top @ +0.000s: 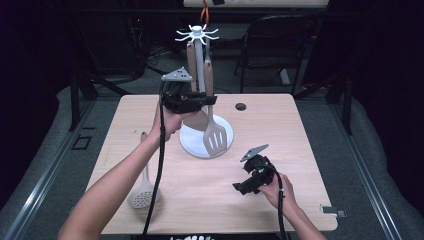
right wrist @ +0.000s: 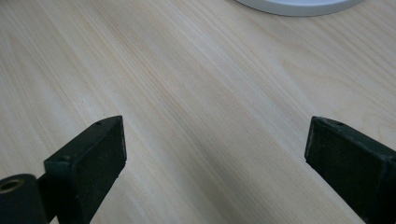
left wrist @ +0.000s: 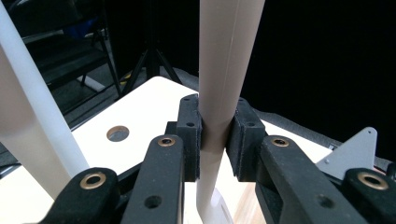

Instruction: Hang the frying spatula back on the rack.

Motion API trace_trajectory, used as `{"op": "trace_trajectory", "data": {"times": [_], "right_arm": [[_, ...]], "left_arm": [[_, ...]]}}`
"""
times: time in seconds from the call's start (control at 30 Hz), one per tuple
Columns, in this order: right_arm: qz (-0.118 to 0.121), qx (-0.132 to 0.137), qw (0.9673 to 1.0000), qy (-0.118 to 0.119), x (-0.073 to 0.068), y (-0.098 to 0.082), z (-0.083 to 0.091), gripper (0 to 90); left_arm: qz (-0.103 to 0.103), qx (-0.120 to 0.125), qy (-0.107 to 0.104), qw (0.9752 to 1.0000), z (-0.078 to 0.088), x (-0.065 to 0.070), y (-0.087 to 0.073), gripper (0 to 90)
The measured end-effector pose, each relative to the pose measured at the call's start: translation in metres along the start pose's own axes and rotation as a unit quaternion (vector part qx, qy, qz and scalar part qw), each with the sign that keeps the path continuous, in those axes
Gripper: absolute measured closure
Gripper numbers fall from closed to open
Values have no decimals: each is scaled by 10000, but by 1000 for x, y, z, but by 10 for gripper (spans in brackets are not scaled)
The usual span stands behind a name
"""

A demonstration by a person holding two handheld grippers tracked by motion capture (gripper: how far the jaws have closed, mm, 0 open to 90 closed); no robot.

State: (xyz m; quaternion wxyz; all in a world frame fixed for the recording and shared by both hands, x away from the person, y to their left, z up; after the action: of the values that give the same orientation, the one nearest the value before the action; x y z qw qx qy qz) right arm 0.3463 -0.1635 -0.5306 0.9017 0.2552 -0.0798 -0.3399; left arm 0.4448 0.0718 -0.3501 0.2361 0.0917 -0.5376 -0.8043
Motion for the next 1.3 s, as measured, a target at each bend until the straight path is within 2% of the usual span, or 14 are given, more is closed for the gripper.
{"op": "trace_trajectory", "data": {"times": [0.03,0.1,0.4,0.47,0.87,1.13,1.3], "right_arm": [[-41,71,9999,66,0,0,-1,51],[-5,22,10000,-9,0,0,0,51],[-5,19,10000,-7,0,0,0,51],[-81,108,9999,40,-1,-1,-2,51],[7,14,10000,5,0,-1,-2,52],[-1,16,10000,33,0,-1,-2,52],[23,-24,10000,29,0,-1,-2,52]], "left_arm": [[-20,-9,11,10000,0,-1,1,767],[-45,-19,47,10000,-1,-3,5,767],[-71,-5,135,9999,-1,-11,17,767],[-68,-1,145,9999,-2,-12,19,767],[-86,-86,245,9996,-5,-19,30,767],[124,-48,320,9994,-6,-29,31,767],[149,-75,354,9992,-8,-33,33,767]]}}
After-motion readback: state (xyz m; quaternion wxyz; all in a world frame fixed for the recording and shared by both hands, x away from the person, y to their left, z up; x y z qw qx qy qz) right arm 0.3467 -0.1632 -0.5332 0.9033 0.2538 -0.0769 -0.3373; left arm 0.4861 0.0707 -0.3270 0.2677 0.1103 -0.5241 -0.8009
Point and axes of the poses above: each handheld gripper's, and its own axes: z roughly backward along the jaws, y roughly out of its top, x roughly to its right, the point moved 2 cm from there along -z, roughly forward along the jaws, and after that the axes turned 1 degree about -x, right-handed, at the moved point
